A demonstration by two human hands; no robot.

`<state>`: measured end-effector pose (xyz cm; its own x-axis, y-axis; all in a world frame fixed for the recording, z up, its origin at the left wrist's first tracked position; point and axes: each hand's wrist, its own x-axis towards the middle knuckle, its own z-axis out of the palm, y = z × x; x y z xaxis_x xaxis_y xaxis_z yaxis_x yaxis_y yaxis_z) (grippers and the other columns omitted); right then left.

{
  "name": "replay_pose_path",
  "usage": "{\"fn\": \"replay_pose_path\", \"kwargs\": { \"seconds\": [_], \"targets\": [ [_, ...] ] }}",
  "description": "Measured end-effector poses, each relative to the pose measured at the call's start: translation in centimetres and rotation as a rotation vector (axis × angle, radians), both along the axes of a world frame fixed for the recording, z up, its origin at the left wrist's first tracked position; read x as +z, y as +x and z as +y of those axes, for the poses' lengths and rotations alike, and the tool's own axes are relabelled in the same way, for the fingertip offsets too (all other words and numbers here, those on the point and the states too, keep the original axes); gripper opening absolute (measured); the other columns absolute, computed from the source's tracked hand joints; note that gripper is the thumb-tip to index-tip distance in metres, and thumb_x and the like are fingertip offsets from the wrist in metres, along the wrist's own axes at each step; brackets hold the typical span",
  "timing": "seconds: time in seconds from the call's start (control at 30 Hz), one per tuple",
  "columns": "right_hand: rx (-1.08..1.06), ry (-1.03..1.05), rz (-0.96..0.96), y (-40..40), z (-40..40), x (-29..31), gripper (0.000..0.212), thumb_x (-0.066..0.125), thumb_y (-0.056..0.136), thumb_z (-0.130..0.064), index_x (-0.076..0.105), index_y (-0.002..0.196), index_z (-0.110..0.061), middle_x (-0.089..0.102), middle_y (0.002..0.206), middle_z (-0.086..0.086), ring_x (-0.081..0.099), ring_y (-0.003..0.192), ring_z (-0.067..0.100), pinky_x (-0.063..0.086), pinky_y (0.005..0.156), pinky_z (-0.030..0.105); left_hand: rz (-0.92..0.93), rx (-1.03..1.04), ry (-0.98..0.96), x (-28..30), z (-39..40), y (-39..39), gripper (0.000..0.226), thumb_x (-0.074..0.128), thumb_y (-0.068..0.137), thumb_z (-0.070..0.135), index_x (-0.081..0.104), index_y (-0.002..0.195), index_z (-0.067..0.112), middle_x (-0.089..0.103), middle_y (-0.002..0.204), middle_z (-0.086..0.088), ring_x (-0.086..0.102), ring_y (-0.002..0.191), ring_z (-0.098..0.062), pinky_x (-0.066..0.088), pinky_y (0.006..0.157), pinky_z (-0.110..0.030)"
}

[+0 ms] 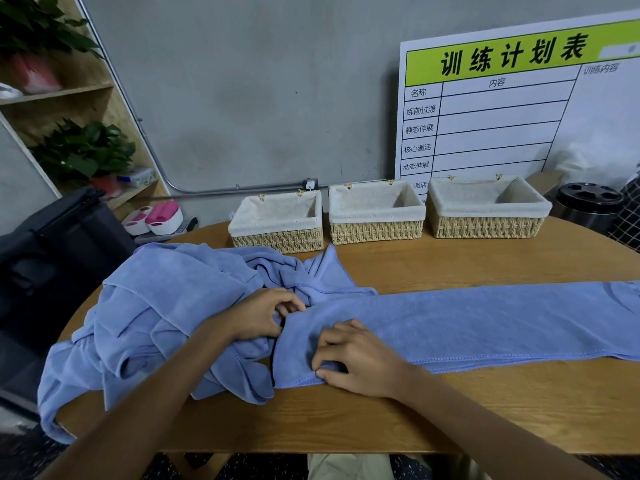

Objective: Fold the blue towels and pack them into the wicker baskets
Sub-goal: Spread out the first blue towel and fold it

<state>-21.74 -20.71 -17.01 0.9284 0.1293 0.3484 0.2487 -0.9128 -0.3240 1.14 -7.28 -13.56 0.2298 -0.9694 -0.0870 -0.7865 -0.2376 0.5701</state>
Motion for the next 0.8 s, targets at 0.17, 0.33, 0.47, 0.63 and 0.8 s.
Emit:
{"fn": "replay_pose_path", "kwargs": {
  "seconds": [0.17,0.33,0.47,0.63,0.8],
  "targets": [
    [0.013,-0.015,-0.045,0.5,0.5,-0.1,0.031,0.058,0.090,-0.054,0.070,0.109,-0.032,0.056,0.096,-0.011,0.047,0.095,0.008,0.033,0.092,0.030,0.006,0.006,0.019,0.3,0.0,-0.3,0.033,0.079,0.081,0.010,0.072,0.109,0.028,0.069,0.107,0.007,0.067,0.089,-0.012,0.054,0.082,-0.022],
    [0.065,-0.017,-0.009,1.1,1.4,0.0,0.035,0.056,0.092,-0.054,0.071,0.115,-0.032,0.054,0.097,-0.008,0.045,0.095,0.009,0.028,0.091,0.027,0.063,0.085,-0.070,-0.2,0.0,-0.7,0.018,0.067,0.082,0.037,0.072,0.100,0.036,0.071,0.085,-0.014,0.066,0.076,-0.037,0.055,0.079,-0.046],
    [0.082,-0.021,0.010,1.2,1.4,0.0,0.033,0.056,0.092,-0.053,0.072,0.112,-0.031,0.053,0.097,-0.007,0.046,0.094,0.011,0.030,0.088,0.029,0.065,0.116,-0.135,-0.5,0.1,-0.5,0.005,0.067,0.089,0.029,0.071,0.092,0.030,0.070,0.081,-0.017,0.063,0.071,-0.043,0.053,0.071,-0.053],
    [0.080,-0.027,0.006,1.3,1.4,0.0,0.033,0.056,0.092,-0.054,0.072,0.111,-0.032,0.052,0.097,-0.008,0.045,0.094,0.010,0.023,0.087,0.022,0.044,0.133,-0.198,0.0,0.2,-0.8,0.013,0.068,0.090,0.010,0.071,0.089,0.022,0.073,0.085,-0.004,0.068,0.074,-0.029,0.056,0.075,-0.048],
    [0.079,-0.026,0.014,1.1,1.5,-0.1,0.032,0.055,0.092,-0.054,0.071,0.111,-0.033,0.051,0.096,-0.008,0.044,0.093,0.009,0.023,0.086,0.023,0.015,0.156,-0.234,0.0,0.3,-0.6,0.019,0.067,0.088,0.000,0.074,0.093,0.016,0.073,0.091,-0.002,0.069,0.079,-0.025,0.057,0.075,-0.041]
  ]
}}
